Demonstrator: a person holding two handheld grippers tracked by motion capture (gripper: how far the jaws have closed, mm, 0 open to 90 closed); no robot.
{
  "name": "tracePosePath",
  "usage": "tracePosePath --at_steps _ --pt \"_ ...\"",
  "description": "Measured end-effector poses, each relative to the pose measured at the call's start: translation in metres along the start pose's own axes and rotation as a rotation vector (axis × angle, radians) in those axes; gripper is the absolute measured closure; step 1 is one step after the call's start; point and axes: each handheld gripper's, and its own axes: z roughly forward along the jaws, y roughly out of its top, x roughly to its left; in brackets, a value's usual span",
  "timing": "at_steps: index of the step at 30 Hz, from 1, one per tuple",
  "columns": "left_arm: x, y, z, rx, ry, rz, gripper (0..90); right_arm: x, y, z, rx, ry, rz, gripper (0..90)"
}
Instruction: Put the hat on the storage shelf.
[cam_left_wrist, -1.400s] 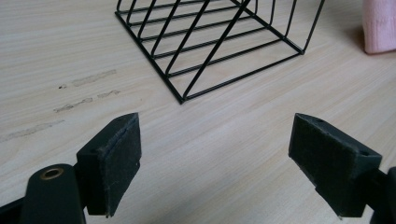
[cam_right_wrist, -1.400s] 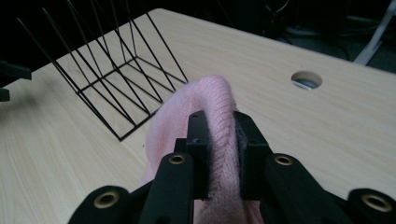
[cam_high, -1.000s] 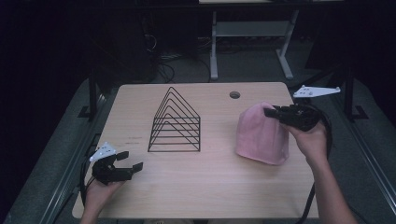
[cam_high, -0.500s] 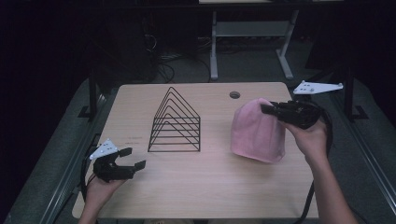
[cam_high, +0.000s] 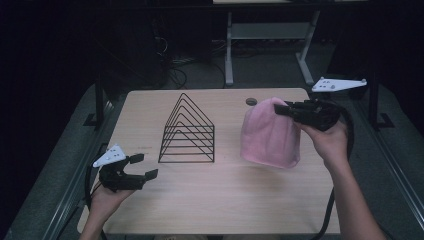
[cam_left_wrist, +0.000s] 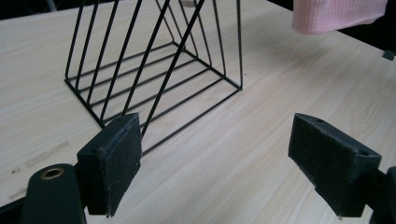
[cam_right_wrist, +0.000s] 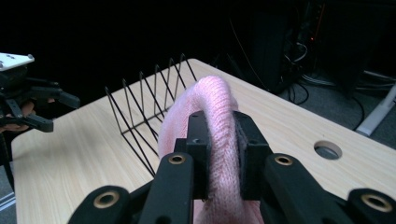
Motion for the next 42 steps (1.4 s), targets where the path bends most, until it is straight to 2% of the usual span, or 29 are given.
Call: tracePosePath --at_steps 1,9,12,16,27,42 --pt "-0.001 0.003 -0.002 -0.001 -0.006 0.013 16.7 0.001 0.002 0.000 -0.003 0.003 0.001 78.3" --pt "-0.001 0.012 -0.004 -0.018 -0.035 0.023 16.9 0.009 0.019 0.007 -0.013 0.033 -0.014 78.3" --pt "-0.001 0.015 -0.004 -0.002 -0.036 0.039 16.9 0.011 0.023 0.011 -0.013 0.049 -0.012 78.3" --pt "-0.002 0.021 -0.005 -0.004 -0.044 0.052 16.9 0.014 0.029 0.014 -0.017 0.060 -0.025 78.2" --pt "-0.004 0.030 -0.006 -0.006 -0.070 0.066 17.0 0.020 0.038 0.017 -0.030 0.081 -0.034 78.2" --pt "-0.008 0.046 -0.006 -0.012 -0.098 0.086 17.1 0.035 0.060 0.025 -0.038 0.119 -0.069 78.2"
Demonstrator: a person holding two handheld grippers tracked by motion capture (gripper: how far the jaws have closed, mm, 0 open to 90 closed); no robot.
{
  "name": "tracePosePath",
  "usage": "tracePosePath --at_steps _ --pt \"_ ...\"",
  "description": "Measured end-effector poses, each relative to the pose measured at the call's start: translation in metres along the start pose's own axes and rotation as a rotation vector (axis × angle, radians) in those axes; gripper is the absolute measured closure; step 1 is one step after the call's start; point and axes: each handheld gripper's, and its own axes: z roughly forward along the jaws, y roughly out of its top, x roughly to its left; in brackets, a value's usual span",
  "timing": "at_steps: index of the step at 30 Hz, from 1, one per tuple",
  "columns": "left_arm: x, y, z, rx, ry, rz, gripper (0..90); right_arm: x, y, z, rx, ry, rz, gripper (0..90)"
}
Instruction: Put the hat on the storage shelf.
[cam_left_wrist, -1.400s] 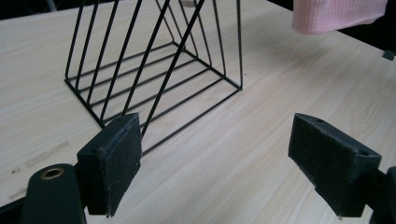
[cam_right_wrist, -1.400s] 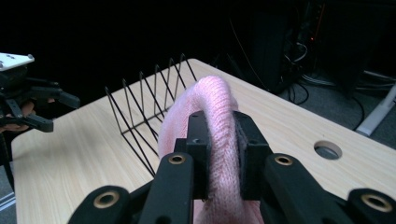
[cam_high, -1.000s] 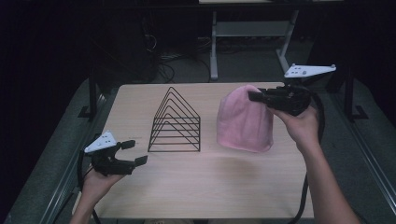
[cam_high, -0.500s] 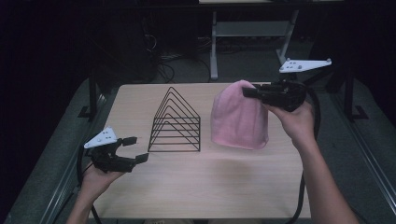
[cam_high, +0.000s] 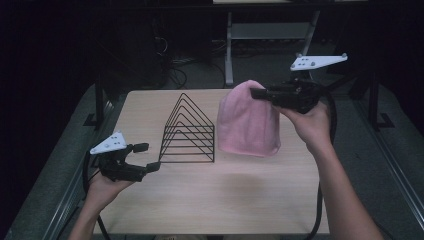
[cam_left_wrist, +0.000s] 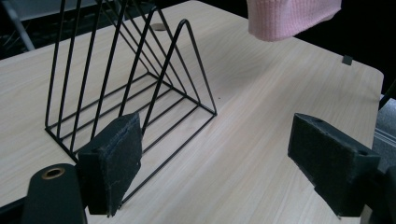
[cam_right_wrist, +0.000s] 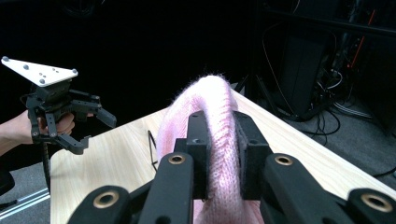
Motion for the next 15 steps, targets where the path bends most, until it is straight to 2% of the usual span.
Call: tracePosePath --at_steps 15 --pt "-0.001 0.018 0.000 0.013 -0.044 0.025 17.1 0.012 0.020 0.010 -0.018 0.028 -0.027 78.2"
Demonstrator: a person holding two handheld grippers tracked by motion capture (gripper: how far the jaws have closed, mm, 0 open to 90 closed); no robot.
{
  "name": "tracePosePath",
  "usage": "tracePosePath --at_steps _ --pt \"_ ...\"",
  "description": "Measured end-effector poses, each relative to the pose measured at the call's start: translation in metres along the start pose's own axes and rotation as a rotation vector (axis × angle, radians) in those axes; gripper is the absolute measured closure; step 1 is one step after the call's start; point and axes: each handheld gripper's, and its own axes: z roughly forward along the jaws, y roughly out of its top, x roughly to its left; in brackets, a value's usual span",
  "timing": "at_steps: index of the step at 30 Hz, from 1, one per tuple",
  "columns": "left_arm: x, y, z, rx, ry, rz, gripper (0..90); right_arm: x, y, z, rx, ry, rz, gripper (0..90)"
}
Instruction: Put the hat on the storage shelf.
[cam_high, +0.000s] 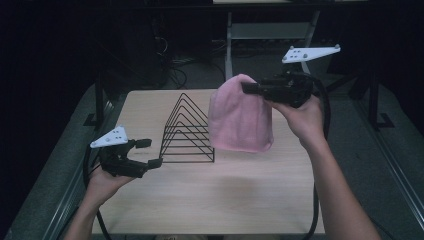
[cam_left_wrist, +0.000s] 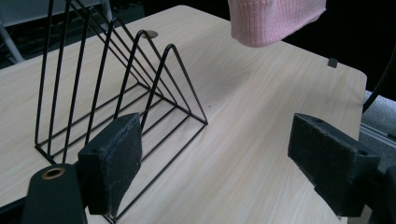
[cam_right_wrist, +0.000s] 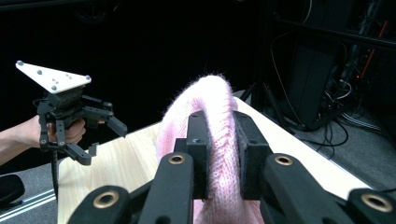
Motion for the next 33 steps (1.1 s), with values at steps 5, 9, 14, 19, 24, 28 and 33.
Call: tracePosePath --at_steps 5,9,14,19,24,28,33 --pt "-0.001 0.006 -0.001 -0.009 -0.009 0.009 17.1 0.003 0.006 0.002 -0.008 0.012 -0.008 78.2" --pt "0.000 0.010 0.000 -0.005 -0.016 0.012 17.1 0.006 0.012 0.005 -0.012 0.018 -0.016 78.2" --pt "0.002 0.019 0.002 -0.006 -0.035 0.027 20.5 0.010 0.020 0.015 -0.015 0.038 -0.025 78.1" --pt "0.003 0.023 0.005 -0.008 -0.048 0.031 20.6 0.012 0.026 0.023 -0.018 0.052 -0.032 78.1" --pt "0.005 0.029 0.011 0.000 -0.062 0.035 21.3 0.016 0.032 0.035 -0.014 0.070 -0.043 78.1" --pt "0.005 0.033 0.014 -0.001 -0.070 0.040 22.3 0.018 0.034 0.041 -0.015 0.084 -0.047 78.1" --pt "0.006 0.037 0.016 -0.003 -0.083 0.041 23.0 0.020 0.036 0.047 -0.016 0.092 -0.049 78.1"
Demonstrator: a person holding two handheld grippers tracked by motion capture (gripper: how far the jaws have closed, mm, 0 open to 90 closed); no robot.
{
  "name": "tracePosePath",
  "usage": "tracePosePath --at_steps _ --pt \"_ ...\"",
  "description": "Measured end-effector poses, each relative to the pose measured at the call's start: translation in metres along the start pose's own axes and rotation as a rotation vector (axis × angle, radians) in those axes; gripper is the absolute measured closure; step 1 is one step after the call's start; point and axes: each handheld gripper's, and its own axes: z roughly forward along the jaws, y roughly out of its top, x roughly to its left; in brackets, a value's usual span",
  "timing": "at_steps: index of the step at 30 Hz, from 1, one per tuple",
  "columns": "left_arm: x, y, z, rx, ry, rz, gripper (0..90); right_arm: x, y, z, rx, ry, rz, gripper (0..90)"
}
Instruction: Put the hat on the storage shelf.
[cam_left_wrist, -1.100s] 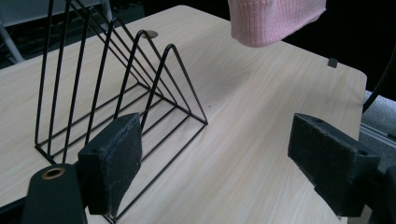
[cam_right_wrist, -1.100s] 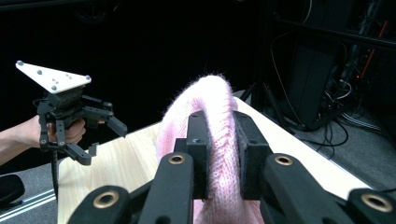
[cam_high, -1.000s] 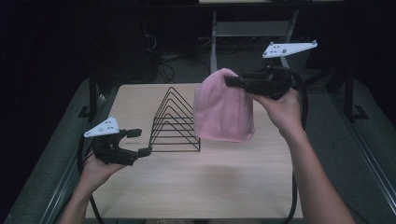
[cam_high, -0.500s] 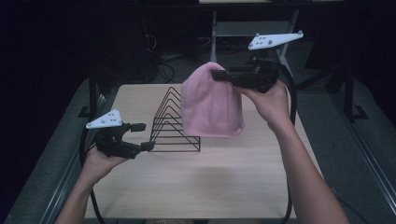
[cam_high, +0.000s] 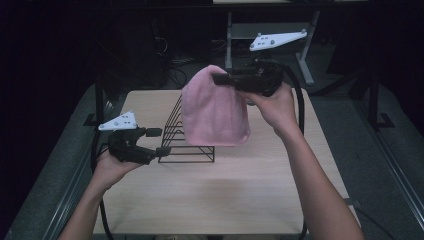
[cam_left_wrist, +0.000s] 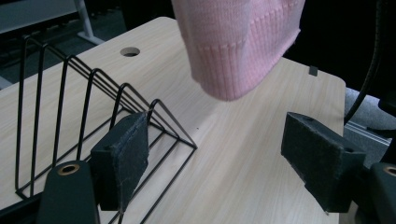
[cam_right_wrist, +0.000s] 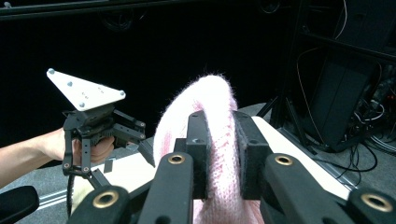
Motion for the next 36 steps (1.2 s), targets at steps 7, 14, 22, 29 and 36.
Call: tracePosePath --at_steps 7,14,22,29,36 --pt "0.006 0.004 0.006 0.000 -0.021 -0.008 23.6 0.001 0.003 0.009 -0.003 0.015 -0.005 78.0" --pt "0.011 0.011 0.009 0.003 -0.045 -0.014 25.4 0.002 0.008 0.021 -0.005 0.032 -0.012 78.1" --pt "0.016 0.013 0.014 0.015 -0.074 -0.026 31.2 0.002 0.010 0.032 -0.007 0.045 -0.009 78.0" --pt "0.022 0.014 0.015 0.002 -0.099 -0.045 41.3 0.002 0.011 0.043 -0.002 0.066 -0.002 78.1" --pt "0.025 0.015 0.012 -0.006 -0.092 -0.039 61.3 0.002 0.014 0.049 -0.006 0.077 -0.004 78.1"
